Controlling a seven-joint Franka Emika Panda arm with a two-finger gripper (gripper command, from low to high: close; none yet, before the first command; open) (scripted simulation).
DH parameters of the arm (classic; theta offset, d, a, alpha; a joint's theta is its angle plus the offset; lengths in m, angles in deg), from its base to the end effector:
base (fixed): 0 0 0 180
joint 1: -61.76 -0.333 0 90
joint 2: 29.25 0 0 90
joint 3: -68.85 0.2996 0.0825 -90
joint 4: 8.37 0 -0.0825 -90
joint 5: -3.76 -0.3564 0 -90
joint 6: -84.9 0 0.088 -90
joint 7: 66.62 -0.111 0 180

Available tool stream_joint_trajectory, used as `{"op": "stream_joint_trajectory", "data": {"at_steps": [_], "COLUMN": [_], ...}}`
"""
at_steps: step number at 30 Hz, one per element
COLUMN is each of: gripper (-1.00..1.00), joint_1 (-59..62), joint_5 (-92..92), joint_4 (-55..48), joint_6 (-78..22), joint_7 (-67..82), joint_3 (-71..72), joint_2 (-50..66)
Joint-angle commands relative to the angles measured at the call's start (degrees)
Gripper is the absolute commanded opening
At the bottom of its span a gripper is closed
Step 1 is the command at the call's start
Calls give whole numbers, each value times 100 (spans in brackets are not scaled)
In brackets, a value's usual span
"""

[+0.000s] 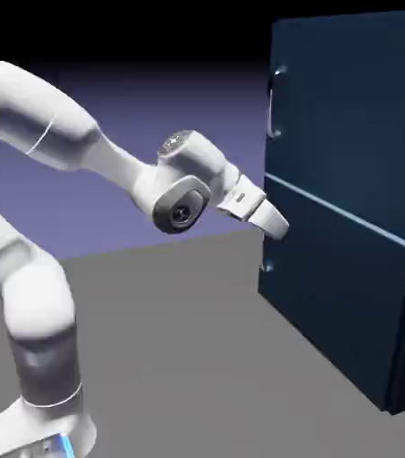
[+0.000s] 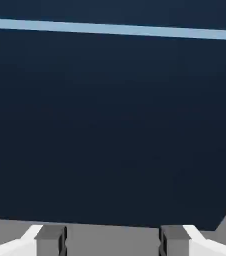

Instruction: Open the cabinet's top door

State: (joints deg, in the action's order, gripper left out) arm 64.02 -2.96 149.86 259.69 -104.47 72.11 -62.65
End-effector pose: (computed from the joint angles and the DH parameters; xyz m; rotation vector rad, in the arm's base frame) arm 0.3850 -0.0011 0.4881 -2.4195 0.9521 -1.1290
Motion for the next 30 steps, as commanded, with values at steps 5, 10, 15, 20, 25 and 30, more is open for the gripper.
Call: {"op": "stream_joint_trajectory", "data": {"at_steps": [5, 10, 15, 20, 25, 30], "gripper": [0, 0, 0, 0, 0, 0], "joint_1": [547, 1093, 1639, 2186, 2732, 3279], "joint_5": [-1246, -2493, -3739, -4985, -6231, -7477], "joint_4": [-515, -1029, -1544, -2058, -2573, -3087], "joint_6": [145, 290, 435, 580, 725, 870], "joint_7": [854, 1708, 2561, 3415, 4269, 5122], "joint_3": [604, 1208, 1812, 2416, 3020, 3624], "joint_2": [-137, -275, -412, -549, -686, -824]}}
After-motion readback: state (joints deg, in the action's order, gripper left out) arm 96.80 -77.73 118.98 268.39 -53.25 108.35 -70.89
